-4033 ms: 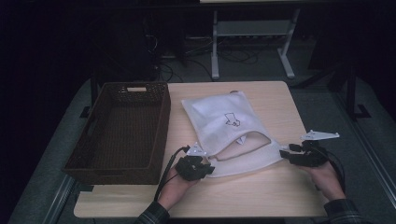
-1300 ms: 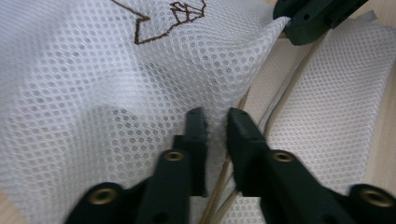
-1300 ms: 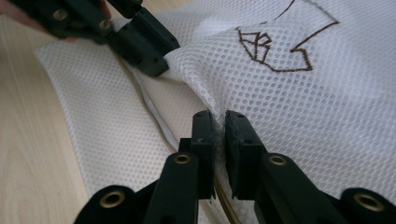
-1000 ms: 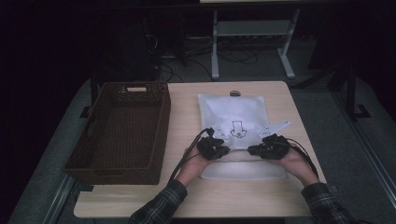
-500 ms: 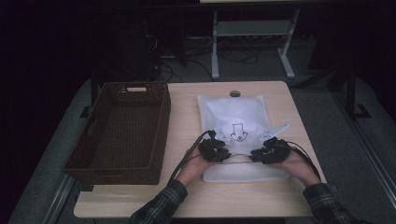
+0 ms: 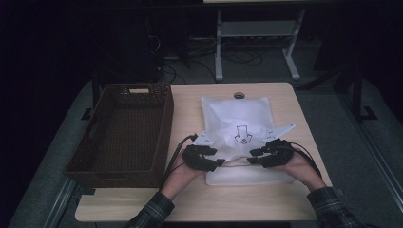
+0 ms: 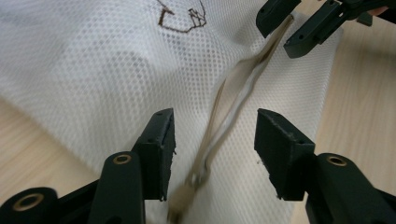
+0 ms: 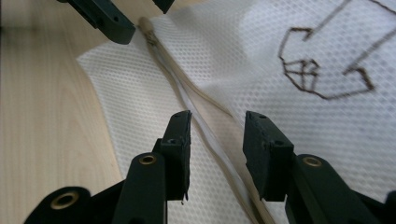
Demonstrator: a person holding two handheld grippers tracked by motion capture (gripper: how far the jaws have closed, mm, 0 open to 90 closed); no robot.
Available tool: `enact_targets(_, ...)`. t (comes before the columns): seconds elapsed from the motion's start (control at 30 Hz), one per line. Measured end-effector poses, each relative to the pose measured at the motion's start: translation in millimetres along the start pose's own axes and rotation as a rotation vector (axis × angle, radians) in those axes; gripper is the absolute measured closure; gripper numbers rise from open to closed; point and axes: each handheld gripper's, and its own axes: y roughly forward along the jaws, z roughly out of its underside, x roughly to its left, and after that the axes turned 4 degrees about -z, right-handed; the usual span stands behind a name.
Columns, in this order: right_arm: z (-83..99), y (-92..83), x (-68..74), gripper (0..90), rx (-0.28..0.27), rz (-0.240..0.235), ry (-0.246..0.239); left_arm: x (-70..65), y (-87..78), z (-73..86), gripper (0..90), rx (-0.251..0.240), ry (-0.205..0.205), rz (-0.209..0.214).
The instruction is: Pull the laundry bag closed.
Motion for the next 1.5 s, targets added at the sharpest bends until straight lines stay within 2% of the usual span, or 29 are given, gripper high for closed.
enact_targets(0.07,-3.0,3.5,3.4,60.8,-0.001,-0.010,-0.010,-0.6,-4.0,3.4,44.6,0.003,-0.003,-0.005)
enact_targets(0.1,-4.9,5.7,5.4,60.8,-0.001,-0.017,-0.017,-2.7,-10.4,10.4,43.6,0.003,-0.006,-0.016)
enact_targets(0.17,-6.1,6.9,6.4,60.8,-0.001,-0.022,-0.020,-2.7,-10.4,10.4,42.4,0.003,-0.006,-0.016)
enact_targets(0.2,-10.0,10.7,9.3,60.8,-0.003,-0.033,-0.024,-6.6,-18.7,22.1,39.8,0.005,-0.021,-0.036)
enact_targets(0.27,-12.1,12.5,10.7,60.8,0.004,-0.036,-0.028,-7.3,-21.1,25.6,38.5,0.006,-0.025,-0.044)
enact_targets(0.37,-20.8,19.0,15.5,60.8,0.004,-0.053,-0.046,-10.8,-26.8,41.7,35.2,0.009,-0.043,-0.057)
enact_targets(0.5,-30.1,25.9,18.7,60.7,0.004,-0.073,-0.062,-14.1,-29.4,53.8,31.8,0.026,-0.046,-0.066)
enact_targets(0.6,-35.1,30.4,19.6,60.8,-0.016,-0.097,-0.062,-14.9,-31.8,57.1,30.6,0.025,-0.048,-0.068)
enact_targets(0.73,-39.6,37.3,21.3,61.3,-0.026,-0.115,-0.064,-17.3,-37.8,67.1,29.3,0.016,-0.076,-0.057)
enact_targets(0.77,-42.7,43.0,22.6,61.5,-0.026,-0.128,-0.067,-19.6,-39.6,70.7,29.3,0.025,-0.068,-0.059)
enact_targets(0.93,-49.4,54.4,26.5,62.0,-0.030,-0.144,-0.073,-18.7,-40.5,70.2,29.3,0.018,-0.065,-0.062)
enact_targets(1.07,-60.7,68.0,33.4,62.2,-0.024,-0.152,-0.104,-17.8,-40.5,70.8,29.3,0.020,-0.061,-0.067)
enact_targets(1.27,-70.4,83.7,34.4,63.4,-0.024,-0.168,-0.113,-16.9,-40.2,71.9,29.3,0.025,-0.062,-0.068)
enact_targets(1.37,-71.7,98.1,34.3,64.7,-0.009,-0.182,-0.114,-17.6,-39.5,71.7,29.3,0.030,-0.056,-0.067)
enact_targets(1.5,-71.9,109.5,34.4,68.8,0.019,-0.158,-0.131,-17.7,-37.2,71.9,29.4,0.036,-0.051,-0.064)
